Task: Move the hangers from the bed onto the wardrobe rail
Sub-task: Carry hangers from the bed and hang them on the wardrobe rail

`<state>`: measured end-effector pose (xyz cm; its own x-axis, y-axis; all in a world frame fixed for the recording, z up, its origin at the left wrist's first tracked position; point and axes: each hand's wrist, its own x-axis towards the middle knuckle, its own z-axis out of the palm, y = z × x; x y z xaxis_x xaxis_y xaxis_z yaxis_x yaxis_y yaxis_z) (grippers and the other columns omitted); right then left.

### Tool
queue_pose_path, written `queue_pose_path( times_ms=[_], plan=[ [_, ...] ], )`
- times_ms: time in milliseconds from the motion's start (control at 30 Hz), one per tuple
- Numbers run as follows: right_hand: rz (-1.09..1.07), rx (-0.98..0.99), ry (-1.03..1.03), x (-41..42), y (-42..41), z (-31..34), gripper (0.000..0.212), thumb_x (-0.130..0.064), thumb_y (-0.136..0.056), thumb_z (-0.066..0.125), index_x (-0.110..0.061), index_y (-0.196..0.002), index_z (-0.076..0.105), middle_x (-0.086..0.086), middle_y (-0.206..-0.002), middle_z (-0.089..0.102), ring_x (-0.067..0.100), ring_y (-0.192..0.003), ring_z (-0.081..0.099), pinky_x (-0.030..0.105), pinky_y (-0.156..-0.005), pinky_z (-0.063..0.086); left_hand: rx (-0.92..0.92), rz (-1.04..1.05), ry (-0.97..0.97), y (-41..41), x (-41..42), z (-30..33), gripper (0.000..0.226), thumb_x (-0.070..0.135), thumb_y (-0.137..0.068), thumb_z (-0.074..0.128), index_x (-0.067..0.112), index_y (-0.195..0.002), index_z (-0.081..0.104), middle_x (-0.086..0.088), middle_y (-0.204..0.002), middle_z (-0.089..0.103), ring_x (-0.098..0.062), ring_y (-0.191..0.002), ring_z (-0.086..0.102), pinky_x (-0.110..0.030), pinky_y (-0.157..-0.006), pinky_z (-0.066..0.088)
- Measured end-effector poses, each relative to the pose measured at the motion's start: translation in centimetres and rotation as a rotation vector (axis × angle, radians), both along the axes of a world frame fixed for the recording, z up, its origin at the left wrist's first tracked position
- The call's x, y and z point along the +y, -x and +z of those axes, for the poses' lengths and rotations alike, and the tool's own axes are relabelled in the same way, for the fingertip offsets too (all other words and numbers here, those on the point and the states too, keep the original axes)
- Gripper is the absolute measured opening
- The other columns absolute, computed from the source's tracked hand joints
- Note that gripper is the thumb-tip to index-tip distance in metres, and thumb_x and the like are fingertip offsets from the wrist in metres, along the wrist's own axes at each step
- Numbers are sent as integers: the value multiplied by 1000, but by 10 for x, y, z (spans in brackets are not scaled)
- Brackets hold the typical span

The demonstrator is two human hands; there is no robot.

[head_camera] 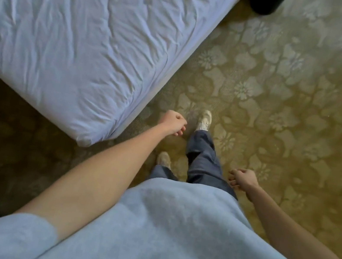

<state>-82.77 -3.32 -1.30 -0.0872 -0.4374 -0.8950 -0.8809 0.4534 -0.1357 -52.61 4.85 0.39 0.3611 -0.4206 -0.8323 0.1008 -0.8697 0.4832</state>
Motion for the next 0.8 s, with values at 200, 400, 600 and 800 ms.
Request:
queue_pose_path(
  times_ms=[200, 400, 600, 800],
  plan=[
    [158, -126, 26, -157, -120, -16, 23, -20, -94, 60, -1, -97, 72, 11, -79, 71, 20, -61, 62, 28, -56, 52, -40, 13, -103, -63, -88, -8, 15, 18, -100, 59, 12, -95, 71, -5, -85, 73, -13, -67, 68, -22, -56, 53],
    [392, -273, 93, -305, -271, 16, 23, -17, -92, 55, -6, -81, 72, 10, -78, 73, 16, -57, 62, 22, -51, 49, -8, 195, -342, -111, -119, 1, 20, 7, -97, 57, 2, -82, 70, -10, -69, 66, -17, -54, 58, -17, -42, 45],
    [475, -417, 87, -400, -392, 38, 21, -18, -94, 56, -6, -93, 73, 7, -79, 71, 14, -59, 62, 25, -53, 53, 44, 276, -393, -165, -179, 2, 21, 6, -94, 55, 3, -79, 69, -11, -65, 62, -14, -42, 55, -18, -39, 42],
    [514, -314, 28, -494, -445, 20, 25, -21, -92, 57, -5, -95, 75, 8, -80, 71, 17, -65, 63, 28, -56, 55, 85, 397, -372, -228, -275, -30, 24, 10, -90, 58, 6, -67, 66, -15, -68, 62, -19, -45, 56, -25, -45, 43]
  ],
)
